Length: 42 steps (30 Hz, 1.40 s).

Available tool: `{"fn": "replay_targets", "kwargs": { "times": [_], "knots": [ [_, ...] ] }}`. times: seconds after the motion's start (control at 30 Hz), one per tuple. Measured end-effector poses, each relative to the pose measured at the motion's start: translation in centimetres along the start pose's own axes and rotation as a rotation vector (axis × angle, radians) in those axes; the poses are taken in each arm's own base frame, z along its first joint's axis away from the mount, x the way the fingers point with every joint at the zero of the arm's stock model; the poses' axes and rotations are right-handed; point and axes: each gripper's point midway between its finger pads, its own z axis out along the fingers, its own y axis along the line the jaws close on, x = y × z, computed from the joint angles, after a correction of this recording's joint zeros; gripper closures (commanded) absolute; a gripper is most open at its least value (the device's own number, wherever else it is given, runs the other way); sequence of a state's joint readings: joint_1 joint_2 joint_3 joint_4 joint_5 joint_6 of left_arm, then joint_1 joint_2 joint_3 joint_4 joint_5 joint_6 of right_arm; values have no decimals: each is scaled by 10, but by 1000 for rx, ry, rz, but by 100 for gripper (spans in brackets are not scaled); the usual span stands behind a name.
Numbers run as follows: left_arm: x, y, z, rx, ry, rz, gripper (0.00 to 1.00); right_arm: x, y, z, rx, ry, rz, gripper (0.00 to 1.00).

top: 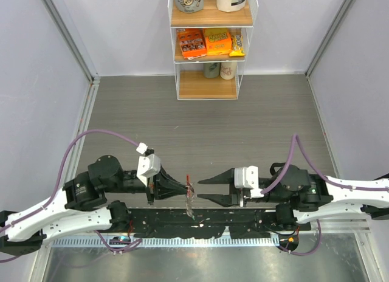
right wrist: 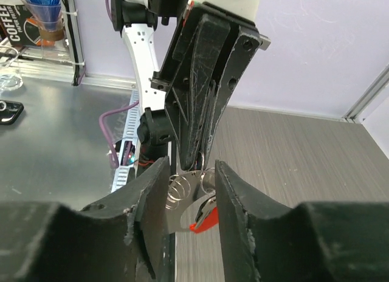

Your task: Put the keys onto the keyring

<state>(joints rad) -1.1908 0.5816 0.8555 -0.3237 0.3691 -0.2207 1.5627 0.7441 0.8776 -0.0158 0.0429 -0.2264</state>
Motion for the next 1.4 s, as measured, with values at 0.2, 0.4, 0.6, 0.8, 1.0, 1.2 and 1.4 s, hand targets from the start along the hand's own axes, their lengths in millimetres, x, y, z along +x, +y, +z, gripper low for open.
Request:
{"fn": "replay_targets", "kwargs": {
  "times": [0.2,0.4,0.6,0.8,1.0,1.2,1.4],
  "knots": [
    [18,3,7,9,130,-9,100,-6,-2,-16,-18,123,23,49],
    [41,0,14,59,284,-35,100,21,5,-23,-44,293,49,48],
    [57,-6,14,116,397,-53,100,62,17,-27,-91,470,57,47],
    [63,-12,9,151,435,-57,100,71,23,-29,-111,509,74,47],
    [65,-15,7,160,448,-61,100,62,20,-21,-90,464,90,48],
    [64,-15,6,165,446,-59,100,60,20,-6,-80,439,105,50],
    [64,-16,6,170,444,-50,100,67,23,7,-81,446,108,54]
  ]
}}
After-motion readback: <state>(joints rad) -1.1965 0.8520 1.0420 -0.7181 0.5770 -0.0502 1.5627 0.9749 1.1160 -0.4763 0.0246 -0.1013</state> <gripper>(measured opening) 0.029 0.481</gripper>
